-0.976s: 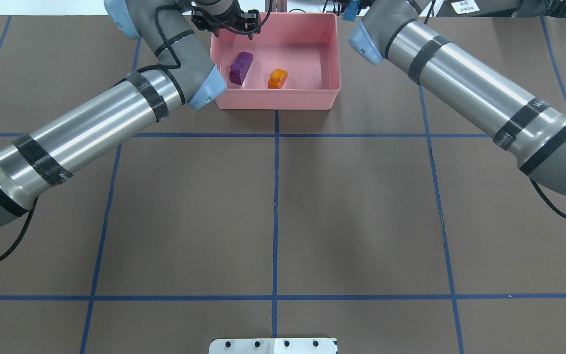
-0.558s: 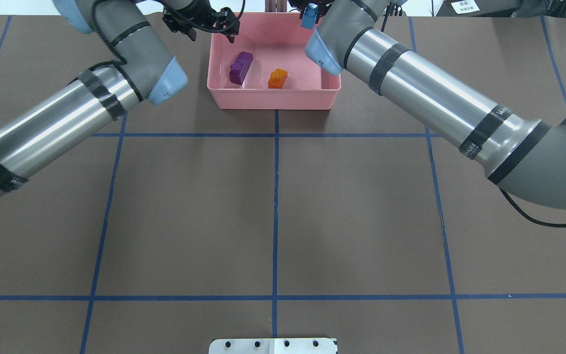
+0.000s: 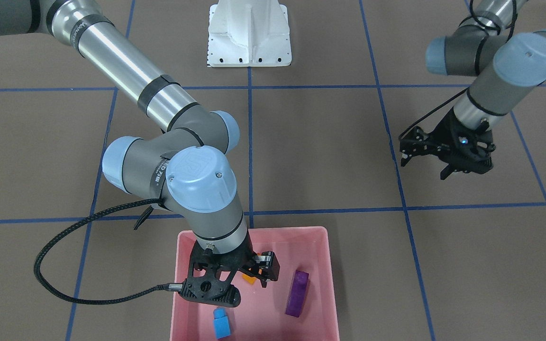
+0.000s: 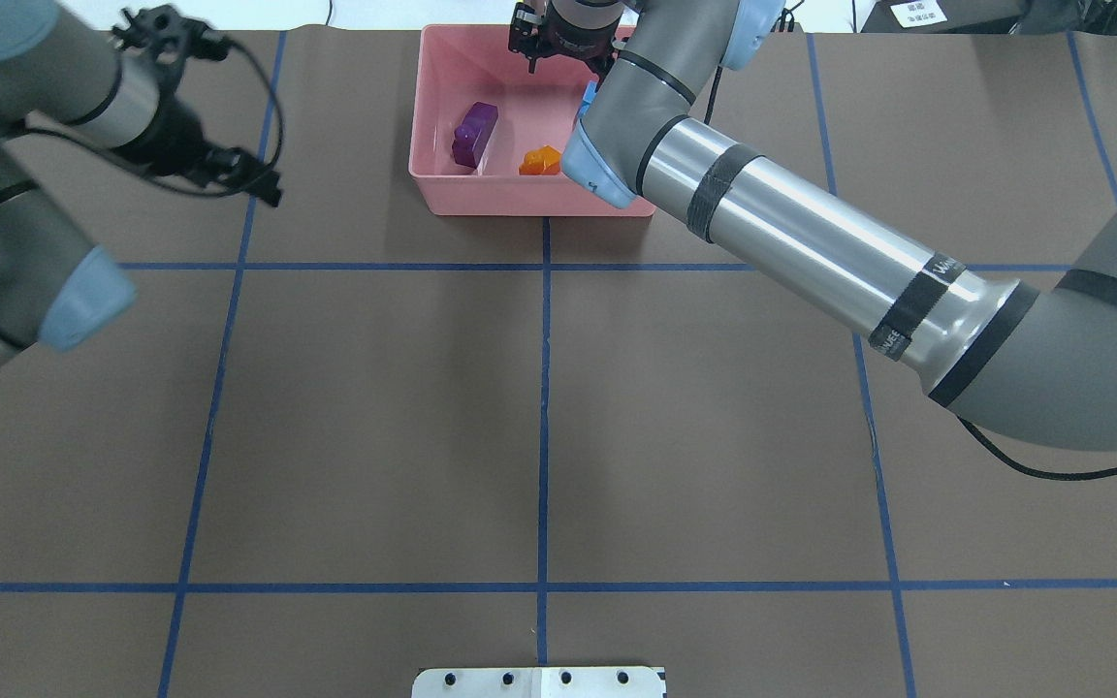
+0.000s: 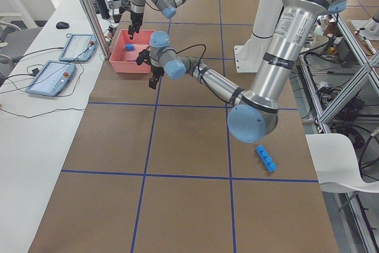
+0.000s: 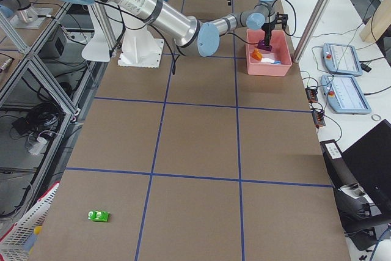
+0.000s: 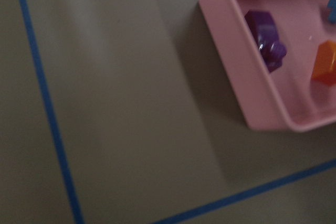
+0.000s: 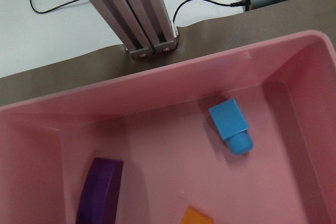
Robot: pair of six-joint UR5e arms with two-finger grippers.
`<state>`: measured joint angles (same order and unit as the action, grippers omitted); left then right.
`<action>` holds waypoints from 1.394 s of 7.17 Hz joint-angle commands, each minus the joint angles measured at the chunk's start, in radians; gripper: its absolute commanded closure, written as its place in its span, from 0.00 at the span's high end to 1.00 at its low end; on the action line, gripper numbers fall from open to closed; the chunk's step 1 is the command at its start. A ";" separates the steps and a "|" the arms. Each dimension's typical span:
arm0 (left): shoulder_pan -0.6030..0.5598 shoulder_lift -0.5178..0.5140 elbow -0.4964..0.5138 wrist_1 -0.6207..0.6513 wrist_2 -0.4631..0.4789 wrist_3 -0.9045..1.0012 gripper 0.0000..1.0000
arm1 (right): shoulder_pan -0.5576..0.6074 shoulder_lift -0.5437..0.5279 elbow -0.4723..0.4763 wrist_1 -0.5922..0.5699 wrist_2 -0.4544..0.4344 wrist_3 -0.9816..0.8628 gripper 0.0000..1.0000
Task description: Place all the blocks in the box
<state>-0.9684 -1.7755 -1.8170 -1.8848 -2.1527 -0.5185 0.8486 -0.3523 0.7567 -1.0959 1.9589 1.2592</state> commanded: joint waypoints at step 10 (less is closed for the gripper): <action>0.794 0.905 -0.229 -0.436 0.290 -0.058 1.00 | 0.254 -1.038 1.108 -0.486 0.233 -0.558 0.98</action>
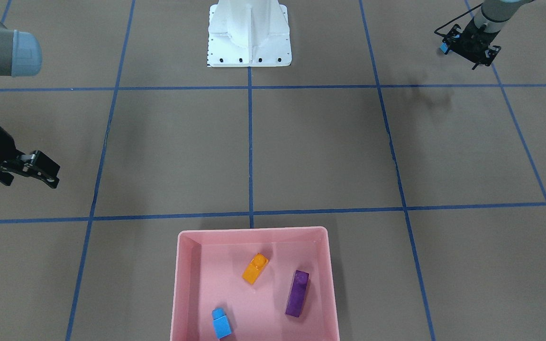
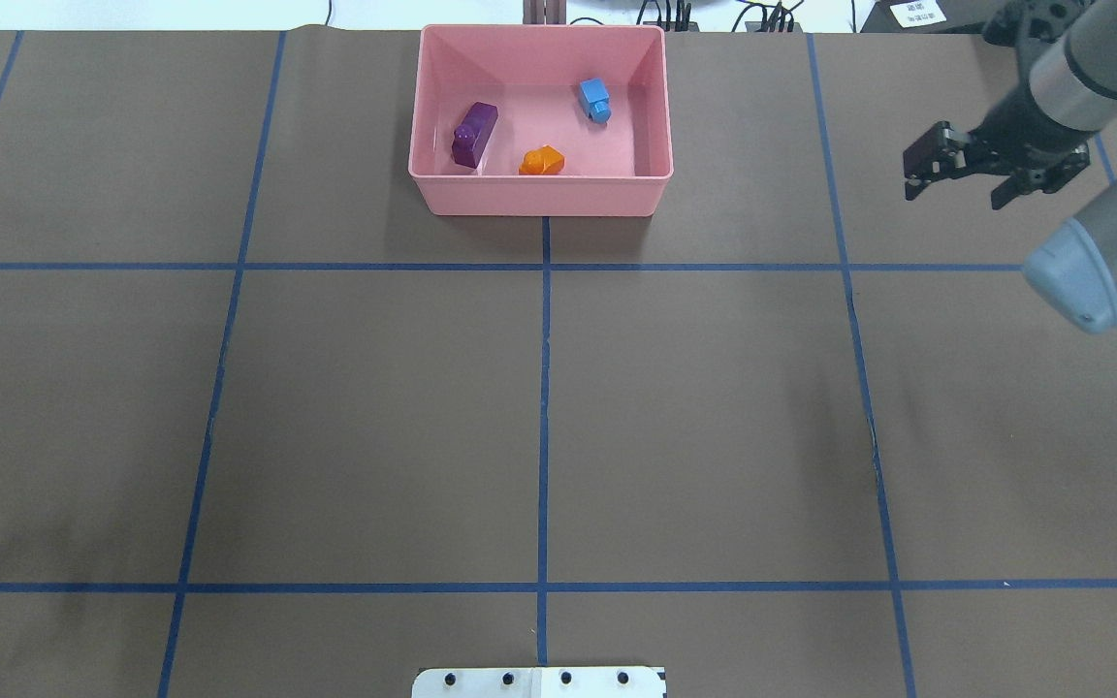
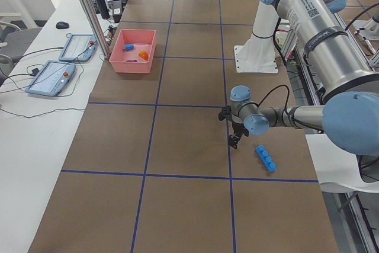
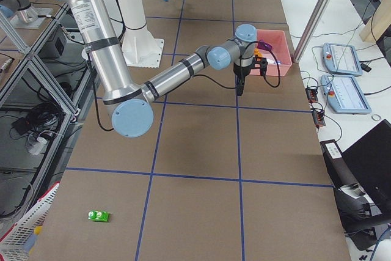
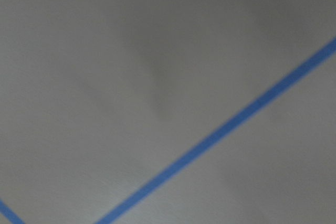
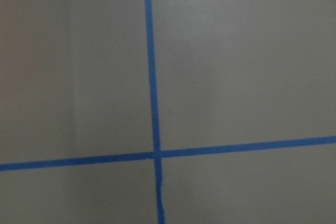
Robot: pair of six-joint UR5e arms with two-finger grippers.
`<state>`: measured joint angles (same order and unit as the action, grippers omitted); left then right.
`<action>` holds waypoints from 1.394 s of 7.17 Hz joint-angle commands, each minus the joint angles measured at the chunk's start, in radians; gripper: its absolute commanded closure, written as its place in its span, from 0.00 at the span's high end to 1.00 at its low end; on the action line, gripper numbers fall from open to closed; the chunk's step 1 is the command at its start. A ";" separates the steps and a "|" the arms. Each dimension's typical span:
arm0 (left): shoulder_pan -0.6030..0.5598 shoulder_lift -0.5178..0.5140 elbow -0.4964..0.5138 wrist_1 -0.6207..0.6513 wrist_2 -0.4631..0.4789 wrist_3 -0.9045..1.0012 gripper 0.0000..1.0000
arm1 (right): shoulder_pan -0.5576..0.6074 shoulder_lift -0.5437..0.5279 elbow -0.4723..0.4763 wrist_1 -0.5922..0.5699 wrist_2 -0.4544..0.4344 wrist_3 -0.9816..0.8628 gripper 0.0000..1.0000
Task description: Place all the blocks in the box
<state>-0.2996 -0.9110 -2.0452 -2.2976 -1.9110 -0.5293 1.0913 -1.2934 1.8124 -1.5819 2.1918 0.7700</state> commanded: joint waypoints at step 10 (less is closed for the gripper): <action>0.585 0.116 0.057 -0.097 0.305 -0.259 0.71 | 0.094 -0.217 0.065 0.002 0.000 -0.236 0.98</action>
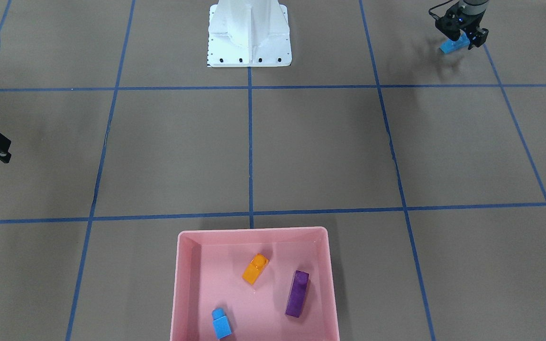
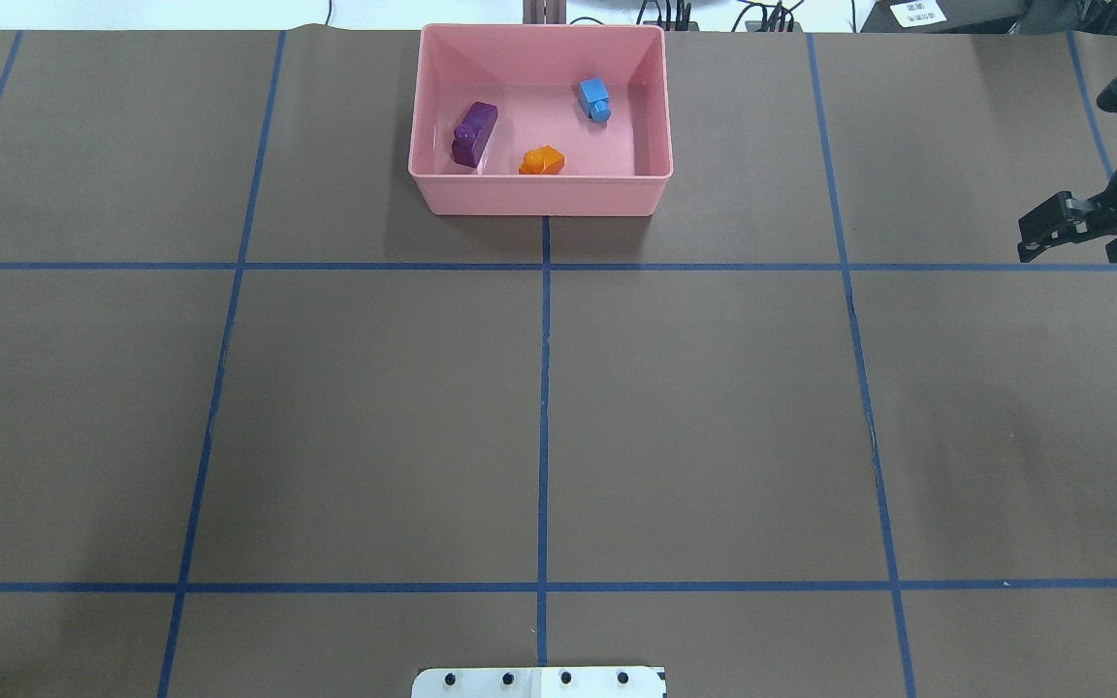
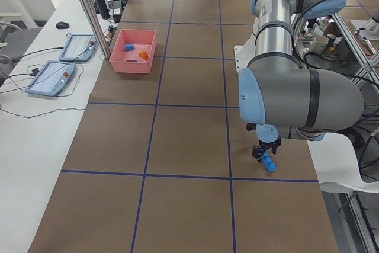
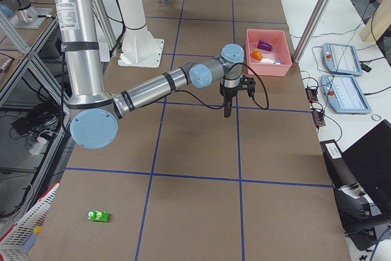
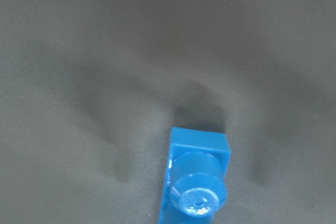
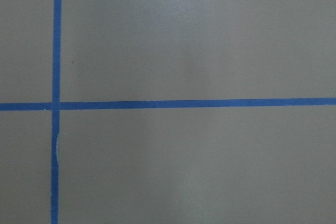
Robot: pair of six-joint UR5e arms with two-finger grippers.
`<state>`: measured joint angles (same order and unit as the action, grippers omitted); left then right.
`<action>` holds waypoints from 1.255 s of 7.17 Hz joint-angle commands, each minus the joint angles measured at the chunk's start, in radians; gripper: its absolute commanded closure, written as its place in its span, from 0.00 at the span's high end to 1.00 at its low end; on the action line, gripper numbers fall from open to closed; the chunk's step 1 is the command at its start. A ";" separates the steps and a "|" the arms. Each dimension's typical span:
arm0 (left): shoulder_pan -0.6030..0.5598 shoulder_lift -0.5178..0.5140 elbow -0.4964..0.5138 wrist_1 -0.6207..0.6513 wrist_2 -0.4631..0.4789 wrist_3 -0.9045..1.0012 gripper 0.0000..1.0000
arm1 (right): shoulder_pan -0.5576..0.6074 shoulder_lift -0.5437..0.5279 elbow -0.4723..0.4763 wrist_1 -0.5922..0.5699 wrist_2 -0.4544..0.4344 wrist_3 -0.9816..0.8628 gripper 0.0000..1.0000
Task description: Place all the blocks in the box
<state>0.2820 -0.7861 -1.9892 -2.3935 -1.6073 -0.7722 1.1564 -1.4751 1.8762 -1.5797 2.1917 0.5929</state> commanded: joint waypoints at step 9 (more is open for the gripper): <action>-0.564 -0.251 -0.119 -0.020 -0.349 -0.053 0.00 | 0.193 -0.539 0.069 0.015 0.026 -0.525 0.97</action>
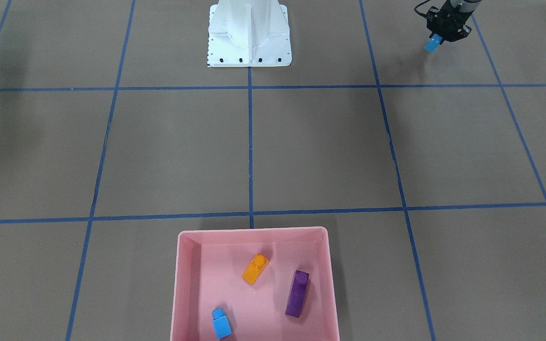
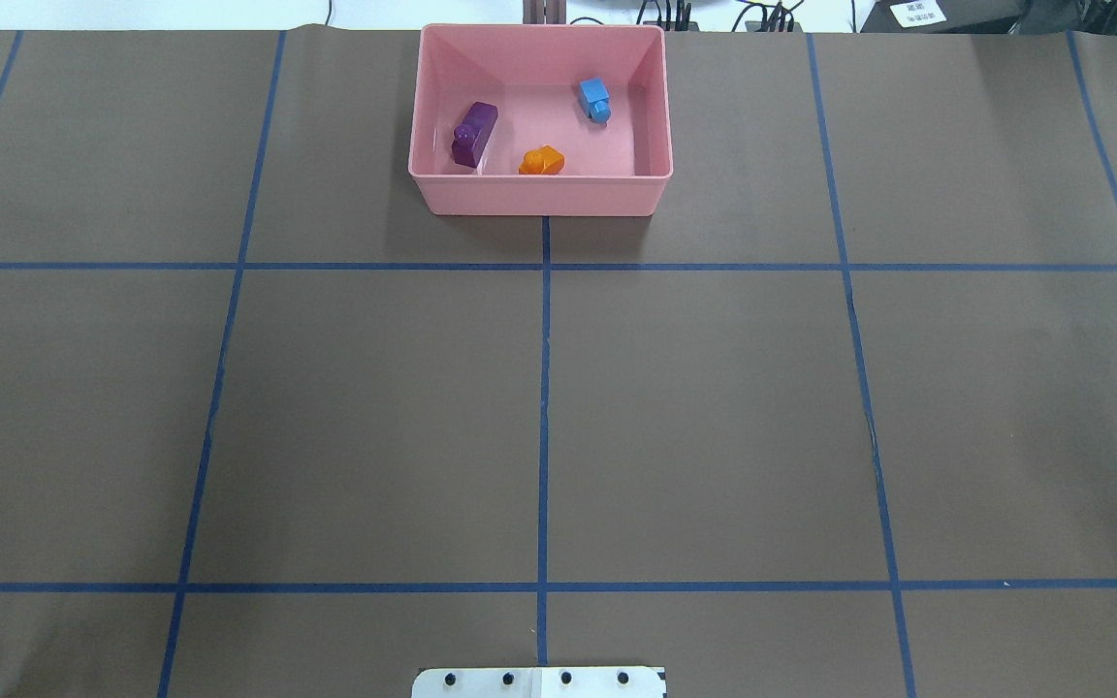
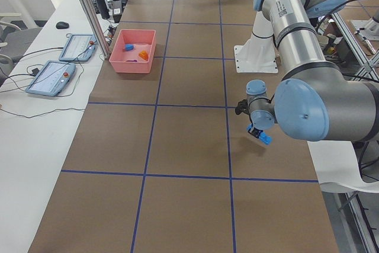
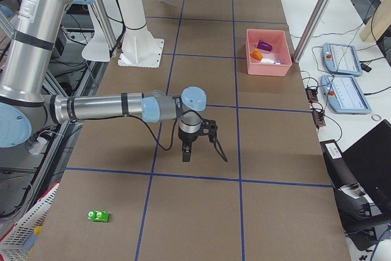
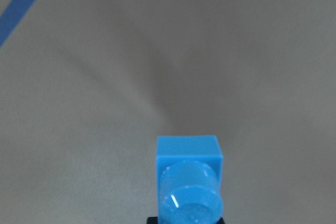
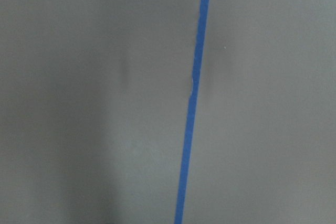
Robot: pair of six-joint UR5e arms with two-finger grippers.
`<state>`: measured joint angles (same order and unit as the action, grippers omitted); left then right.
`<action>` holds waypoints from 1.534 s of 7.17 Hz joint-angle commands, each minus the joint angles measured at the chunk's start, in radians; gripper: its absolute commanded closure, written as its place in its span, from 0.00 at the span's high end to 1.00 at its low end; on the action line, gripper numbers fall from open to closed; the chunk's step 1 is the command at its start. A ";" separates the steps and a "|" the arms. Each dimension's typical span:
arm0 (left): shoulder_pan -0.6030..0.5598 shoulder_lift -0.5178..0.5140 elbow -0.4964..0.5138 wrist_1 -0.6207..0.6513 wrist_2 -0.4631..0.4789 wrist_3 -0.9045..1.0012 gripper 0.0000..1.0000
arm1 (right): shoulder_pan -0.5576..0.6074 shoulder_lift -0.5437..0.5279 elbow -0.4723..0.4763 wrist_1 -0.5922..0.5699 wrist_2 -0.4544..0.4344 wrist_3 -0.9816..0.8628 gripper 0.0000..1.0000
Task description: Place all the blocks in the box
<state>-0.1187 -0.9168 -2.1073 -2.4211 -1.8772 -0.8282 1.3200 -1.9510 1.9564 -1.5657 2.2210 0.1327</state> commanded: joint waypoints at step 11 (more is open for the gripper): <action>-0.749 -1.532 0.570 0.929 -0.287 -0.014 0.00 | 0.185 -0.328 -0.513 0.677 0.126 -0.156 0.99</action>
<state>-0.8466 -2.3583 -1.6402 -1.4882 -2.1649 -0.8413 1.5038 -2.2583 1.4844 -0.9306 2.3127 -0.0232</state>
